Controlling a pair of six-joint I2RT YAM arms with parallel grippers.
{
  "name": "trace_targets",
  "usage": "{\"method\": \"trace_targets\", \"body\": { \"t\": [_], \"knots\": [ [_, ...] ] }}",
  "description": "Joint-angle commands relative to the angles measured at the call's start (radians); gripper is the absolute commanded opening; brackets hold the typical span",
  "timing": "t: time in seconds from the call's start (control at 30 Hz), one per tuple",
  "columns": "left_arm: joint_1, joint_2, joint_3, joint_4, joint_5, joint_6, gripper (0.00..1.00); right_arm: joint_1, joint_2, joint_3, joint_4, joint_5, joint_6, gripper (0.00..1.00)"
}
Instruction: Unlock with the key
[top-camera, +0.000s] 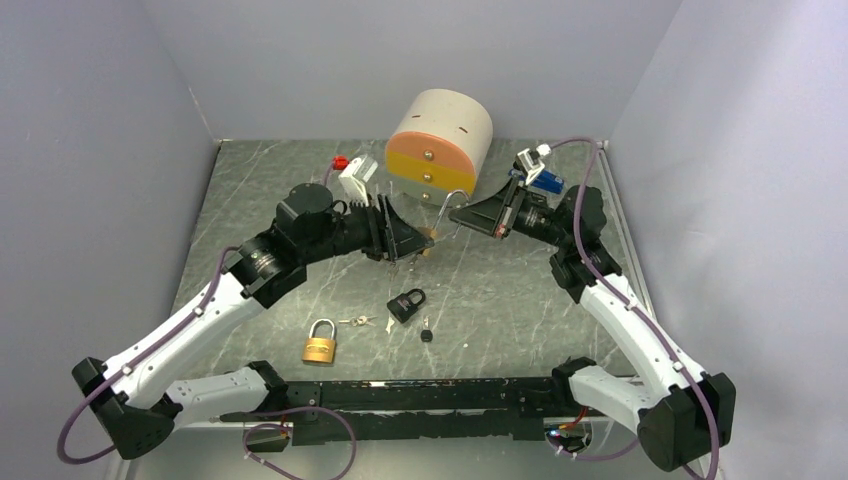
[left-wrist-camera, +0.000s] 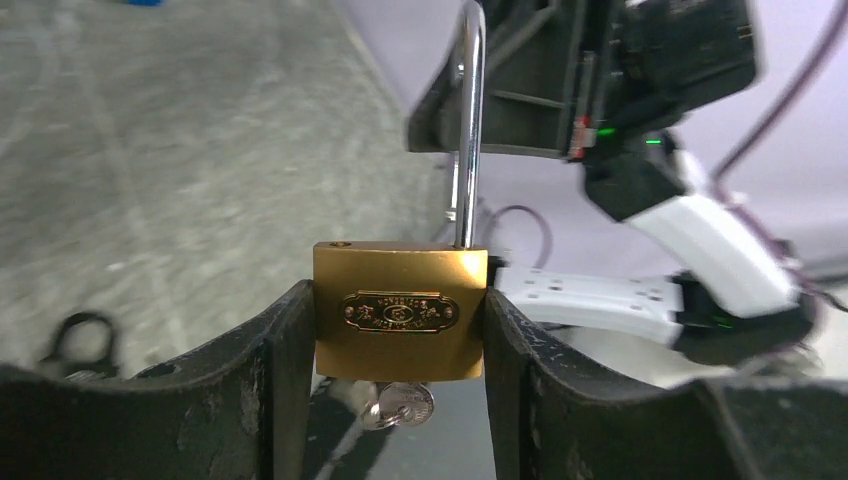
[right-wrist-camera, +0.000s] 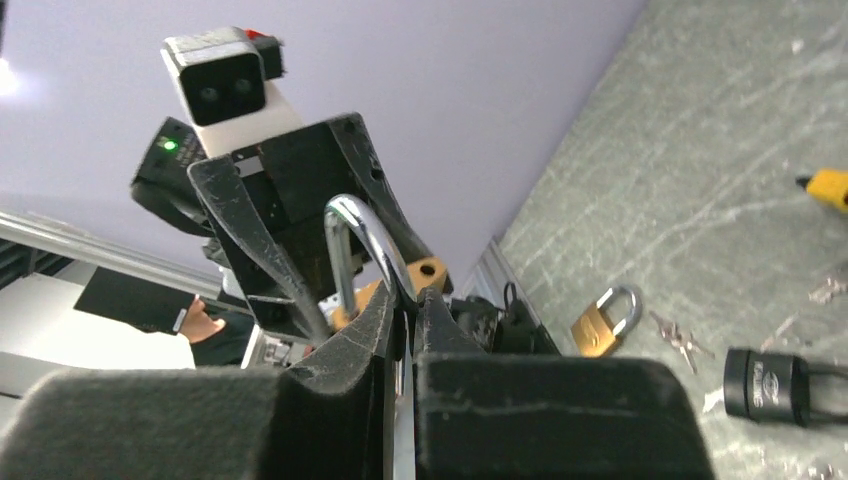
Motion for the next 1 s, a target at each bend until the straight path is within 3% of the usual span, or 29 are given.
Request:
{"method": "trace_targets", "body": {
  "t": [0.0,0.1,0.23,0.43,0.53,0.63,0.7,0.77,0.97],
  "knots": [
    [0.015,-0.082,0.045,-0.181,-0.340,0.151,0.03,-0.011,0.020,0.075,-0.208,-0.020,-0.187,0.00],
    [0.015,-0.080,0.034,-0.236,-0.411,0.207,0.03,-0.007,0.074,0.115,-0.277,-0.022,-0.223,0.00],
    [0.014,-0.047,0.036,-0.219,-0.375,0.259,0.03,0.003,0.171,0.200,-0.429,0.001,-0.271,0.00],
    [0.015,0.024,0.053,-0.289,-0.452,0.318,0.03,0.005,0.263,0.264,-0.534,0.037,-0.256,0.00],
    [0.015,0.049,0.063,-0.318,-0.518,0.341,0.03,0.006,0.286,0.253,-0.491,0.039,-0.212,0.21],
    [0.015,0.061,0.059,-0.330,-0.565,0.360,0.02,0.005,0.300,0.231,-0.413,0.044,-0.178,0.56],
    [0.017,0.064,0.046,-0.329,-0.597,0.367,0.03,0.005,0.310,0.238,-0.422,0.067,-0.194,0.70],
    [0.033,0.069,0.036,-0.334,-0.605,0.370,0.03,0.005,0.315,0.261,-0.488,0.115,-0.221,0.77],
    [0.166,0.109,0.000,-0.325,-0.499,0.364,0.02,0.006,0.251,0.190,-0.470,0.181,-0.183,0.79]
  ]
}}
